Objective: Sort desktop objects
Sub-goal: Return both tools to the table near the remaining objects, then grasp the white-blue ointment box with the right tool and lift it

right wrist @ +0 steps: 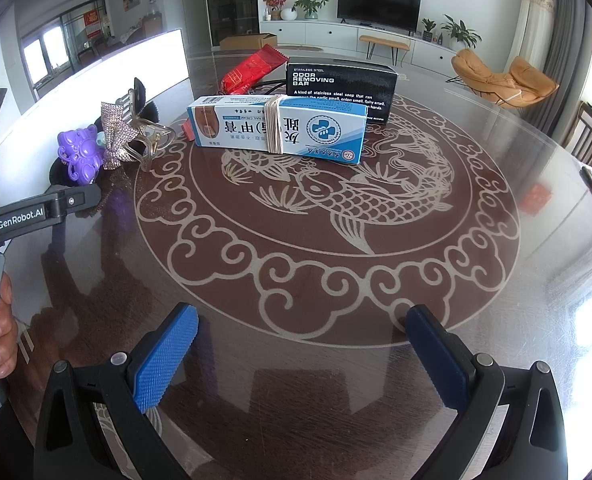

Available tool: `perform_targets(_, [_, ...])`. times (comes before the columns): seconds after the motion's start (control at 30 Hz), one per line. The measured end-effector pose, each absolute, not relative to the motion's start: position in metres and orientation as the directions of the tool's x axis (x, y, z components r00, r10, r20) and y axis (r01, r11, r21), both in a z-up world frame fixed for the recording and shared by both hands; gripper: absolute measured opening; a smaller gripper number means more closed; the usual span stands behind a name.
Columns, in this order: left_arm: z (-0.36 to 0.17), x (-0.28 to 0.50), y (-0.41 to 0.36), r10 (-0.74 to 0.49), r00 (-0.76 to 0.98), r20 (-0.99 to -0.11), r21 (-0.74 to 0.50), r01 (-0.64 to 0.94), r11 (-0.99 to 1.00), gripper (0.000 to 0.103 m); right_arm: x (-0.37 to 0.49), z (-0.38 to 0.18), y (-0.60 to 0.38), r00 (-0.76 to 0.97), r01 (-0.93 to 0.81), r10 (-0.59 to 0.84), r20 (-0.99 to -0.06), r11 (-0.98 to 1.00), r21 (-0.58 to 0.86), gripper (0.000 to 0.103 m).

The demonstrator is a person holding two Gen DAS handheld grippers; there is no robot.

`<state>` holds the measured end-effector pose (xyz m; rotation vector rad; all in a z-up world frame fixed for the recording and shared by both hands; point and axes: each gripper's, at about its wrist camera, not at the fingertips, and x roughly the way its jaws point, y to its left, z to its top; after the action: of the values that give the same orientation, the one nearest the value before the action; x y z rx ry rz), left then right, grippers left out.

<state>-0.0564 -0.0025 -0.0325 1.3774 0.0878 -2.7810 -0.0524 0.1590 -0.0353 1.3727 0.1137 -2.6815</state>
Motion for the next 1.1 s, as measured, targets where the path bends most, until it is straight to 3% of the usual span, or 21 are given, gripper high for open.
perform_targets(0.13, [-0.034,-0.047,0.000,-0.023,-0.596,-0.803,-0.012,0.055,-0.998,0.089,-0.054,-0.035,0.160,-0.575,0.161,-0.100,-0.812,-0.987,0.007,0.103])
perform_targets(0.2, [-0.034,-0.047,-0.006,-0.018,-0.589,-0.808,-0.029,0.070,-0.997,0.089,-0.063,-0.021,0.163,-0.595,0.226,-0.205,-0.777,-0.971,0.083,0.103])
perform_targets(0.33, [-0.034,-0.046,-0.015,-0.002,-0.605,-0.796,-0.068,0.092,-0.993,0.091,-0.107,0.031,0.146,-0.674,0.384,-0.261,-0.691,-0.923,-0.026,0.103])
perform_targets(0.4, [-0.034,-0.046,-0.015,-0.006,-0.603,-0.797,-0.057,0.086,-0.995,0.091,-0.145,0.032,0.127,-0.590,0.520,-0.281,-0.757,-0.850,-0.090,0.103])
perform_targets(0.53, [-0.036,-0.047,-0.012,-0.025,-0.600,-0.800,-0.030,0.081,-0.996,0.091,-0.190,0.008,0.098,-0.460,0.657,-0.176,-0.870,-0.727,-0.200,0.103])
perform_targets(0.67, [-0.035,-0.048,-0.012,-0.024,-0.600,-0.800,-0.030,0.079,-0.996,0.092,-0.205,-0.008,0.091,-0.343,0.696,-0.189,-0.920,-0.709,-0.113,0.103])
perform_targets(0.8, [-0.034,-0.050,-0.012,-0.023,-0.599,-0.801,-0.029,0.077,-0.997,0.093,-0.206,-0.012,0.098,-0.276,0.664,-0.255,-0.927,-0.747,0.008,0.081])
perform_targets(0.9, [-0.034,-0.050,-0.012,-0.025,-0.597,-0.802,-0.025,0.075,-0.997,0.094,-0.204,-0.015,0.109,-0.257,0.624,-0.275,-0.927,-0.779,0.058,0.072])
perform_targets(1.1, [-0.033,-0.049,-0.012,-0.027,-0.595,-0.803,-0.020,0.074,-0.997,0.094,-0.200,-0.012,0.160,-0.249,0.416,-0.413,-0.876,-0.862,0.289,0.047])
